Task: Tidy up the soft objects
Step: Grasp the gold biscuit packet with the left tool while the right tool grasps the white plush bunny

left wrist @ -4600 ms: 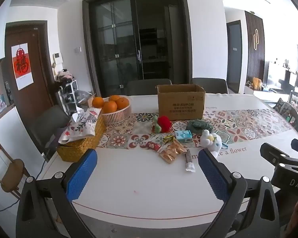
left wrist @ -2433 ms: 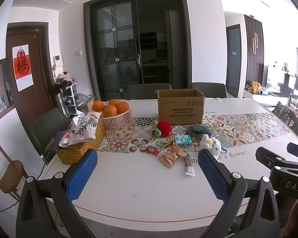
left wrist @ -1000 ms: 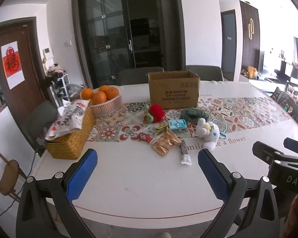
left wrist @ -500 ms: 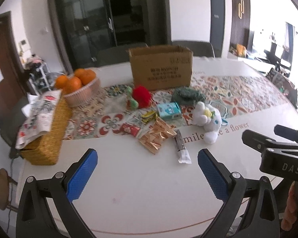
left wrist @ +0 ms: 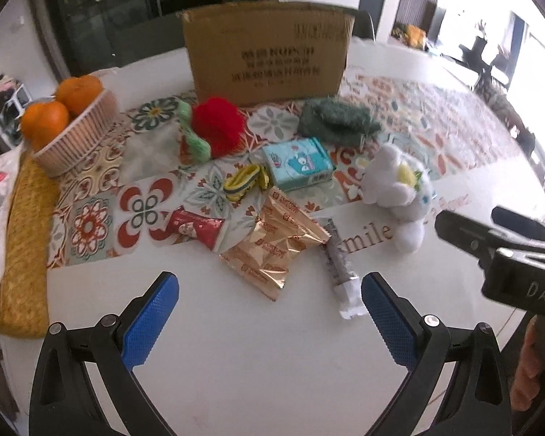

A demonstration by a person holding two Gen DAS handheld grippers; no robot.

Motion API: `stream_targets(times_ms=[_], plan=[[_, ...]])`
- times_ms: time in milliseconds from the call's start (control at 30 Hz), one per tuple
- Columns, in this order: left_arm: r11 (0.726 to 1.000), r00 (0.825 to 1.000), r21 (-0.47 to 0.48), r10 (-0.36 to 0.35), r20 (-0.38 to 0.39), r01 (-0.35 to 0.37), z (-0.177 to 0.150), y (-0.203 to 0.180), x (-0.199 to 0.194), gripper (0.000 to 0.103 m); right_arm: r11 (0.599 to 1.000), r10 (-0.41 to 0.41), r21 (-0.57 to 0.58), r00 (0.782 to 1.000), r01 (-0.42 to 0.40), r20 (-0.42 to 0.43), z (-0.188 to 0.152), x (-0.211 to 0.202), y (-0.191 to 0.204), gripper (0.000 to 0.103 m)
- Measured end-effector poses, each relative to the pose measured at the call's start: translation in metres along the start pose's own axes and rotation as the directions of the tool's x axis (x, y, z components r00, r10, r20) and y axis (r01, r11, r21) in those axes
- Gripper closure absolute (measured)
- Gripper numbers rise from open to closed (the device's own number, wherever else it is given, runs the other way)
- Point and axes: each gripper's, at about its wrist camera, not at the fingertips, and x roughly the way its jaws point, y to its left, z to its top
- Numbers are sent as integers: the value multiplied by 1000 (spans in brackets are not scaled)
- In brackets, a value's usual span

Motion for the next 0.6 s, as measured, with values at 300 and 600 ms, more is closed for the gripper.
stream_targets(times_ms=[300, 600], plan=[[992, 990, 118, -37, -136, 53, 20, 5, 47, 12, 999, -14, -41, 997, 11, -73, 25, 43, 7, 1], [978, 966, 182, -50, -253, 98, 36, 3, 87, 22, 997, -40, -71, 993, 33, -111, 46, 77, 4, 1]])
